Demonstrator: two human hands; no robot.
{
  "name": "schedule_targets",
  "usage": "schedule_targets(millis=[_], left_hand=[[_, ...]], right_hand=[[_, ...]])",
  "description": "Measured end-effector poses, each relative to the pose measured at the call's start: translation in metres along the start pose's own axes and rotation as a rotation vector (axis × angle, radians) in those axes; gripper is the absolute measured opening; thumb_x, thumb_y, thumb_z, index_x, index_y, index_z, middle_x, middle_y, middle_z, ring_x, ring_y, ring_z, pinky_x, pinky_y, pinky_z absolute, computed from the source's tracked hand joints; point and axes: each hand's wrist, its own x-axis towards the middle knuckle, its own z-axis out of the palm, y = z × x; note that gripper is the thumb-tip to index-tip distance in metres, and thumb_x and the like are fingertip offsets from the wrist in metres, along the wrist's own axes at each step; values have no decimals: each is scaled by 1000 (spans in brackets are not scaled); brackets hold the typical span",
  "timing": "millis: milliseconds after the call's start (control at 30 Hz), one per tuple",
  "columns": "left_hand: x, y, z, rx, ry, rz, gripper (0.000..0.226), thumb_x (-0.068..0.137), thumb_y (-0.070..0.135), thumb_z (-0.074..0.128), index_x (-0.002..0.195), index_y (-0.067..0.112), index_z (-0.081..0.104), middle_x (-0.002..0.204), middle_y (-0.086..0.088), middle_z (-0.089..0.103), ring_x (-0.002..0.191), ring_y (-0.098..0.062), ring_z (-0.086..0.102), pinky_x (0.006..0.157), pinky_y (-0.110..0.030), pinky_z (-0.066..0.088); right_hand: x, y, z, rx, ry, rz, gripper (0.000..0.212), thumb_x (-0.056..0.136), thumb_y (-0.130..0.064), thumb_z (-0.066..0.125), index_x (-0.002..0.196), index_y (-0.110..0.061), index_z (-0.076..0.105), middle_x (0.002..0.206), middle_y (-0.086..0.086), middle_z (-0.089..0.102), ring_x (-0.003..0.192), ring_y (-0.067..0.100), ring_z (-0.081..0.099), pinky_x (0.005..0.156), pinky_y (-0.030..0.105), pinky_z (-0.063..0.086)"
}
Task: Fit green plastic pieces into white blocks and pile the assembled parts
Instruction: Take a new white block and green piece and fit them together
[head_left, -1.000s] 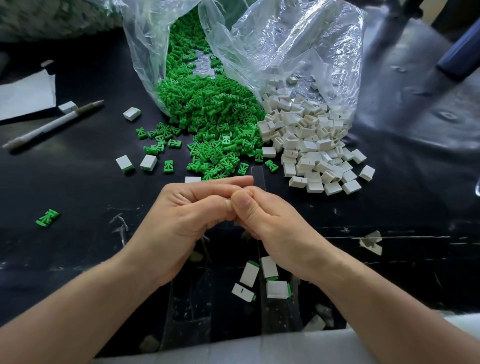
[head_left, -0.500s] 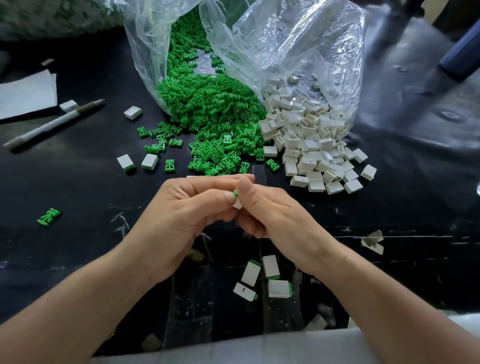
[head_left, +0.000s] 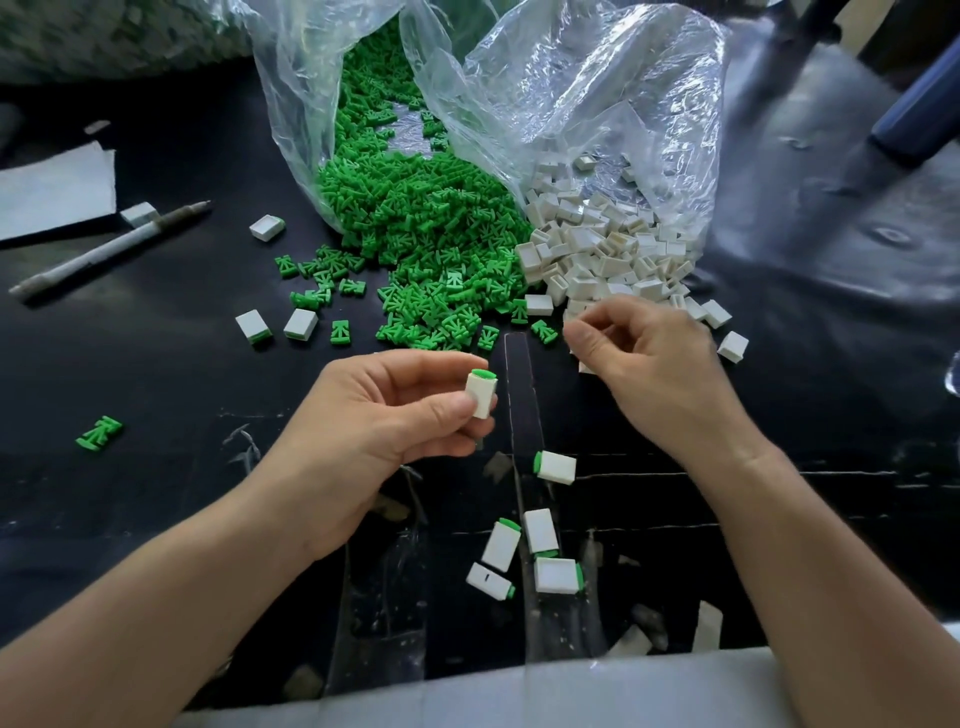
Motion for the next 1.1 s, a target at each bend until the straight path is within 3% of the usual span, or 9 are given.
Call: schedule_targets(millis=[67,333,433,600,733,833,900,1000,1100], left_hand=[[0,0,-1,-2,-7,-5,28,52,15,69,79,19,77,78,-10,73,66,-17,70,54,-18,52],[-2,2,1,113,-30,14,34,46,31,73,78,19,76,64,-6,70,52,-10,62,45,-17,47],[-4,4,2,204,-118,-12,37,48,33,75,82,19,75,62,-3,70,50,-7,59,43,-16,44],[-9,4,6,389,-292,-86,36,54,47,79,85,29,74,63,3,69,52,-2,57,46,-13,41],[-7,4,4,383,-192,-63,35,50,44,70,81,27,75,63,1,69,51,-3,57,44,-13,41],[-5,2,4,347,-97,-41,28,54,32,70,79,19,75,59,2,67,48,-2,56,42,-12,40],[-4,1,4,337,-42,-11,29,56,27,70,85,21,73,64,2,68,52,-3,58,44,-13,43],[-2,-1,3,310,36,25,39,54,28,70,93,27,70,84,2,72,63,-7,63,50,-16,48],[0,-2,3,268,41,29,43,54,24,70,96,29,68,86,6,71,64,-5,64,55,-16,50]], right_hand=[[2,3,-6,-39,45,10,12,85,-29,63,73,-32,60,65,-12,57,62,1,52,65,18,43],[4,7,-14,-189,-13,60,5,79,-26,70,84,-26,68,81,-4,62,75,10,57,79,29,49],[6,10,-10,-305,-22,49,16,77,-24,72,92,-21,69,88,-4,55,80,12,52,83,28,45],[6,11,-9,-390,-30,28,13,78,-21,71,91,-20,68,89,-7,47,83,12,47,82,28,40],[4,9,-10,-299,2,-8,11,78,-20,71,88,-22,67,74,-17,49,72,8,49,76,25,41],[1,6,-8,-166,7,-33,9,80,-19,69,85,-26,66,73,-19,55,69,-1,53,67,12,42],[0,3,-5,-36,-35,-42,13,81,-15,68,87,-26,68,77,-17,61,72,-2,57,69,6,44],[-4,-3,4,153,-128,-82,21,80,-6,67,87,-26,64,78,-11,63,73,0,59,73,13,48],[-10,-10,14,253,-233,-128,23,77,-3,70,81,-22,57,76,-4,62,71,9,60,69,21,50]])
